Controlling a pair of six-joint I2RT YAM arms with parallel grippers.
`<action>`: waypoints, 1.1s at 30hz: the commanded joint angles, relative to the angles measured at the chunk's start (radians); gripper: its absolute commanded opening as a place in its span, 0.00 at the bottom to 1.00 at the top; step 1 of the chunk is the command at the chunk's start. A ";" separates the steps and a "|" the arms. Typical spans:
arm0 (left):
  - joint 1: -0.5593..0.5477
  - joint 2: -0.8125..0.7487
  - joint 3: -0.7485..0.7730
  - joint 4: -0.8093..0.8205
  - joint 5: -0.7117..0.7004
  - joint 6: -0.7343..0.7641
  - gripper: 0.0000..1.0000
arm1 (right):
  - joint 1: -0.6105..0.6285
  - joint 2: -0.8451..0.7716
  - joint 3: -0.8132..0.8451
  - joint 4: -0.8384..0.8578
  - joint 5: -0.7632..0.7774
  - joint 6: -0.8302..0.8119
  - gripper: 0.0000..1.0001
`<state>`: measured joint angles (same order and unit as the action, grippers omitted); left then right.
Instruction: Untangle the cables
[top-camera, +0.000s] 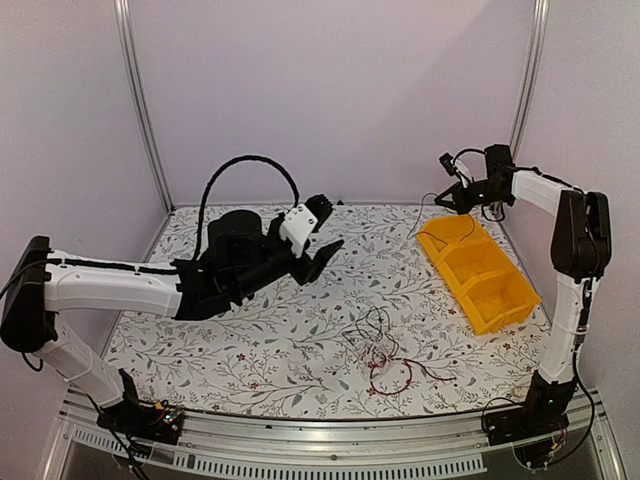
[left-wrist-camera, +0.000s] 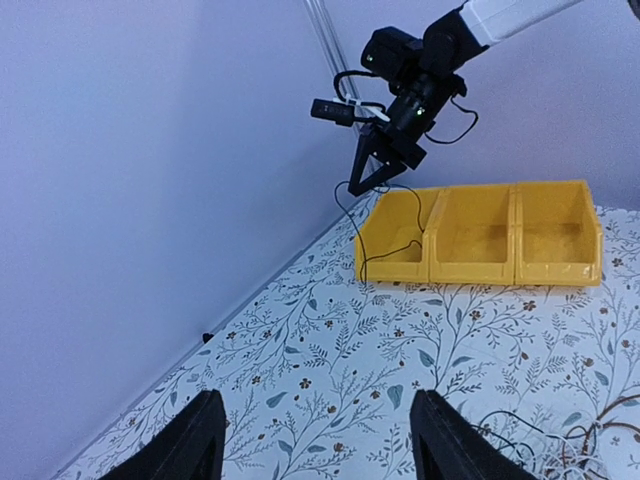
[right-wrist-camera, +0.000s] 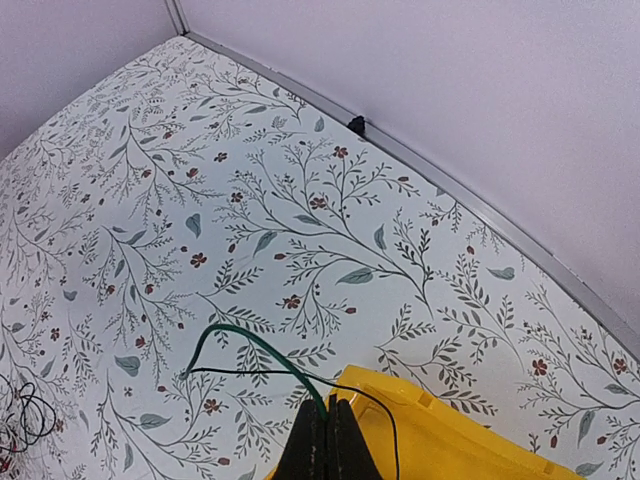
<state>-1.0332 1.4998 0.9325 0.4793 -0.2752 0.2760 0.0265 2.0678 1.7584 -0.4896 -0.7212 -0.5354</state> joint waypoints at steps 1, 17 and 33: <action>-0.024 0.012 0.023 -0.011 -0.011 0.001 0.65 | -0.052 0.087 0.032 -0.024 -0.023 0.025 0.00; -0.049 0.025 0.023 -0.013 -0.021 0.032 0.65 | -0.115 0.007 -0.137 0.053 0.207 0.059 0.00; -0.069 0.029 0.023 -0.013 -0.033 0.044 0.65 | -0.033 -0.125 -0.115 -0.108 0.433 0.000 0.38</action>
<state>-1.0874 1.5169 0.9329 0.4717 -0.3000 0.3077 -0.0113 2.0586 1.6089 -0.5323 -0.3542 -0.5404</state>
